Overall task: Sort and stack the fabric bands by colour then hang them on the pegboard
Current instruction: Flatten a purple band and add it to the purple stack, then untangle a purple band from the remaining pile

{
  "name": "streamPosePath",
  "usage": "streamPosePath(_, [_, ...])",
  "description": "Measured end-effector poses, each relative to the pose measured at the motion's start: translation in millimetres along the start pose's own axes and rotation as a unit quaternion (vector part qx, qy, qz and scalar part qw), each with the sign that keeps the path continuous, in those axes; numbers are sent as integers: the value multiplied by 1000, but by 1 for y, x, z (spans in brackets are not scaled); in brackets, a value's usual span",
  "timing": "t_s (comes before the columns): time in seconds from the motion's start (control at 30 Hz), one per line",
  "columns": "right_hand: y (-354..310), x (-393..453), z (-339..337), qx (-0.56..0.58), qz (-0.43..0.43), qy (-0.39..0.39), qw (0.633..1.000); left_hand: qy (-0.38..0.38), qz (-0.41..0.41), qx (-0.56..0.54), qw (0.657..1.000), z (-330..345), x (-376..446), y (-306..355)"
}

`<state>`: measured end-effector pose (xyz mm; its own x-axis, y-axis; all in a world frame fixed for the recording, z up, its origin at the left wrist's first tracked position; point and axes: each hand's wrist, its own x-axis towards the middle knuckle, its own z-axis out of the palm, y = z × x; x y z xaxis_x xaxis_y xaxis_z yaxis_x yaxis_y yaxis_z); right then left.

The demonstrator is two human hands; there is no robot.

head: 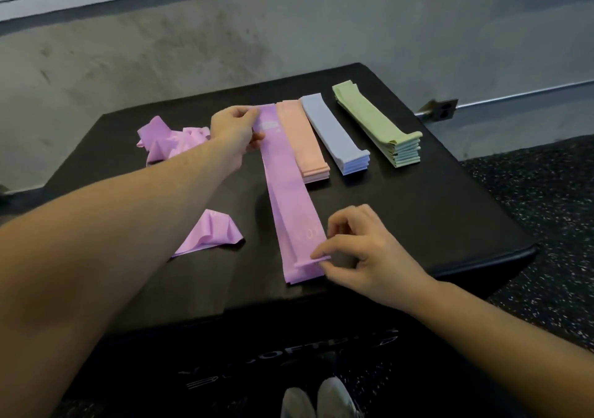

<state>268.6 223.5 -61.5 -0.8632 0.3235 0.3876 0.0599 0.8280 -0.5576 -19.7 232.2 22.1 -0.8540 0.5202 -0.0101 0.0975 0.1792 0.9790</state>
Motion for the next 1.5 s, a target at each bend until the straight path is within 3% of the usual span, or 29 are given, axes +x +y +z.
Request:
streamPosePath(0.13, [4,14,5,-37,-73,-74,994,-2,6,54,999,5,7,-13])
streamPosePath(0.33, [11,24,10,-72,-98,-158,980,-29,4,97,995,14,17,-40])
streamPosePath(0.83, [18,22,15,-46,-86,-143,985,-40,-59,165,984,18,36,-63])
streamPosePath(1.0, [19,24,10,117,13,-59,991,-32,4,180,983,1,18,-49])
streamPosePath(1.13, [17,30,10,173,76,-5,982,-66,91,234,966,-35,-7,-50])
streamPosePath(1.27, [3,51,14,158,112,-39,980,-127,189,297,927,-86,-34,-64])
streamPosePath(1.5, [-34,101,45,70,81,-110,988,-172,186,414,875,-170,-63,-101])
